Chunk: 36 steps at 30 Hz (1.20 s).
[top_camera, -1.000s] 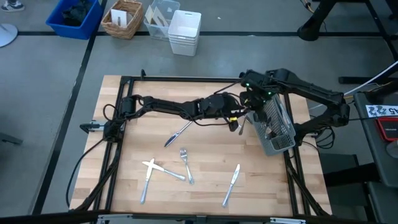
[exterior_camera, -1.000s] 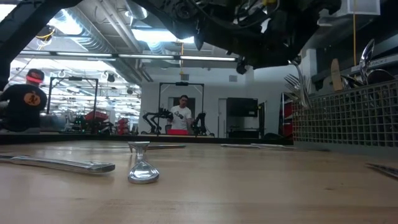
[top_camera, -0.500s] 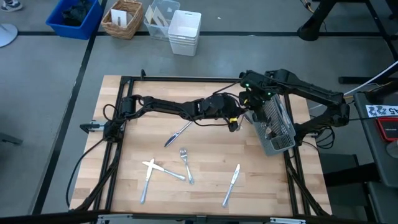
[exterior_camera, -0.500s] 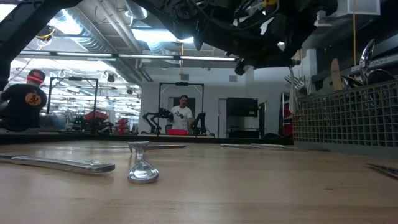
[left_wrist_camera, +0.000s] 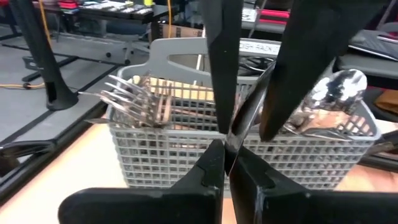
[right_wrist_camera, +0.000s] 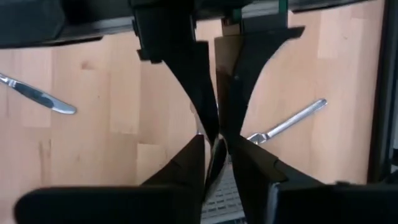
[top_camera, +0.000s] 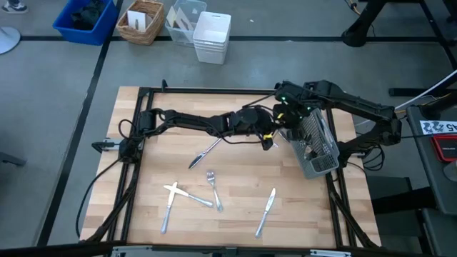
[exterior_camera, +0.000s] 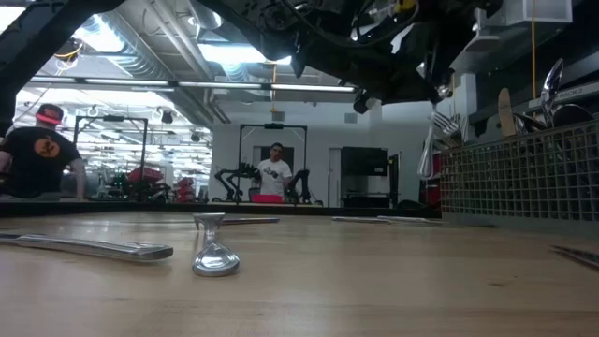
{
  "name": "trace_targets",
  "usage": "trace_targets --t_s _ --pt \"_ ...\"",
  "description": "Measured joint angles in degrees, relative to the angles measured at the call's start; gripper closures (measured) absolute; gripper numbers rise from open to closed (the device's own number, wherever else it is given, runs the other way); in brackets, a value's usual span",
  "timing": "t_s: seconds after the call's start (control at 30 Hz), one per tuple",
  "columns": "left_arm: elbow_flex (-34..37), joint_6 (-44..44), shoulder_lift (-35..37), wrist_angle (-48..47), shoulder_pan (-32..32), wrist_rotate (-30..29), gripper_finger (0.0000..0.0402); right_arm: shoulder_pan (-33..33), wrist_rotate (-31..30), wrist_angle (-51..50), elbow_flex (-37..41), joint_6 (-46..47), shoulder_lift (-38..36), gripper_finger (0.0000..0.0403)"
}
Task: Sort silverware
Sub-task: Put the spoon into the right section of the utensil holder
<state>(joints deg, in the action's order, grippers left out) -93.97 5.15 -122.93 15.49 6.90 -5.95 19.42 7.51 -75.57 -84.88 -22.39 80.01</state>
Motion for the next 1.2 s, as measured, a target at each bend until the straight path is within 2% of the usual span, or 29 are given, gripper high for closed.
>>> trace_targets --t_s 0.3,0.47,0.63,0.73,0.87,0.97,1.03,1.1,1.2 --pt "0.00 0.20 0.00 -0.11 -0.02 0.01 0.0400 0.04 -0.65 1.41 -0.01 0.12 0.00 0.0269" --pt "0.00 0.43 0.00 -0.09 0.06 -0.27 0.0400 0.04 -3.49 -1.00 -2.99 -0.09 0.02 0.0265" --pt "0.00 0.66 0.00 -0.03 -0.06 0.02 0.0401 0.04 -3.92 -0.52 -9.35 0.15 -0.94 0.0267" --pt "0.00 0.66 0.00 0.47 -0.15 0.15 0.0401 0.04 -2.67 0.86 -13.46 2.26 -1.36 0.0267" --pt "0.00 0.06 0.00 2.15 -0.25 0.01 0.0401 -0.10 2.83 4.08 -16.90 5.94 -3.25 0.0267" --pt "0.00 -0.86 0.00 2.59 -0.20 0.00 0.0401 -2.13 6.79 6.52 -17.00 8.35 -6.17 0.0267" --pt "0.00 -0.85 0.00 3.20 -0.07 0.76 0.0401 -4.90 6.55 6.66 -16.76 9.21 -8.41 0.0267" --pt "0.00 -0.79 0.00 3.40 0.01 2.40 0.0401 -8.80 3.85 7.46 -14.92 10.97 -11.48 0.0268" --pt "0.01 -0.76 0.02 3.41 0.07 2.99 0.0401 -15.19 -3.04 13.47 -8.24 14.38 -17.12 0.0268"
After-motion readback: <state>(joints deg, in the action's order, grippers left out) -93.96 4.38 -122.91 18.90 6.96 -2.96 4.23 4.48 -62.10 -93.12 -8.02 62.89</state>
